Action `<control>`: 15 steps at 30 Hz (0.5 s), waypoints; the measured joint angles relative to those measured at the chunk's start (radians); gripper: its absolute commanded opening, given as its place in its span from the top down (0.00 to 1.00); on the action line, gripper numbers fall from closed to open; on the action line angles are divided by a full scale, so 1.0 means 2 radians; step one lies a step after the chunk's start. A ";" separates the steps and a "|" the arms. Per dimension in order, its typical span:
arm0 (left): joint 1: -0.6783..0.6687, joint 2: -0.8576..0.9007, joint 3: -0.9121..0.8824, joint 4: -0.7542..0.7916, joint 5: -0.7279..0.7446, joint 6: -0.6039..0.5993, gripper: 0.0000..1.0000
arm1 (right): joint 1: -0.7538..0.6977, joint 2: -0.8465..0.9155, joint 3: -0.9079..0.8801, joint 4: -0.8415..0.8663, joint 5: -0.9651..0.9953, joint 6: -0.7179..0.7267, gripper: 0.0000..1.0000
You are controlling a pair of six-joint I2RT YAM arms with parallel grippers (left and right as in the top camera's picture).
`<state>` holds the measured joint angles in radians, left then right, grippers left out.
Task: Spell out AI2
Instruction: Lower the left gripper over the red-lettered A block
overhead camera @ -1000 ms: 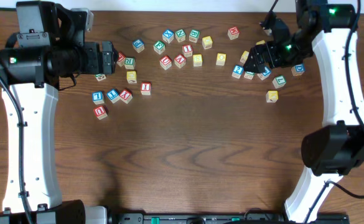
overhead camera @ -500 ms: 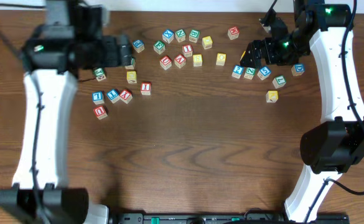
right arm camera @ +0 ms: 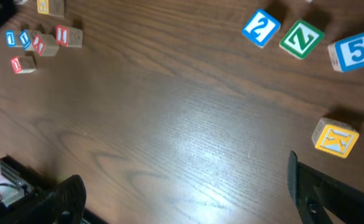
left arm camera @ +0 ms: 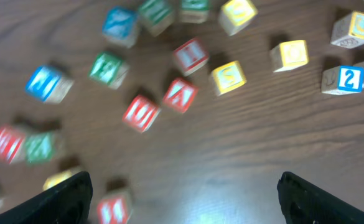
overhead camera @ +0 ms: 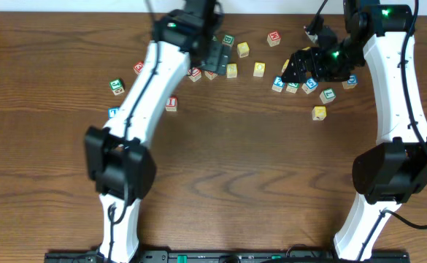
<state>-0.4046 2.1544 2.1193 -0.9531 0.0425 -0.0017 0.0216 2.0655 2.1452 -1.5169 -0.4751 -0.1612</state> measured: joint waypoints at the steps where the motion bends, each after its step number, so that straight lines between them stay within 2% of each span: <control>1: -0.006 0.012 0.008 0.006 -0.002 0.006 0.07 | 0.000 0.000 0.000 -0.003 0.000 0.000 0.01; 11: -0.011 0.100 0.015 0.051 -0.016 0.044 0.07 | 0.001 0.000 0.000 -0.013 0.000 0.002 0.01; 13: -0.010 0.110 0.015 0.052 -0.017 0.044 0.02 | 0.001 0.000 0.000 -0.014 0.002 0.002 0.01; 15: -0.010 0.113 0.015 0.051 -0.018 0.046 0.02 | 0.003 0.000 0.000 -0.014 0.006 0.002 0.01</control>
<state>-0.4244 2.3810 2.1494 -0.8520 0.0074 0.0906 0.0284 2.0655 2.1456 -1.5444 -0.4637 -0.1574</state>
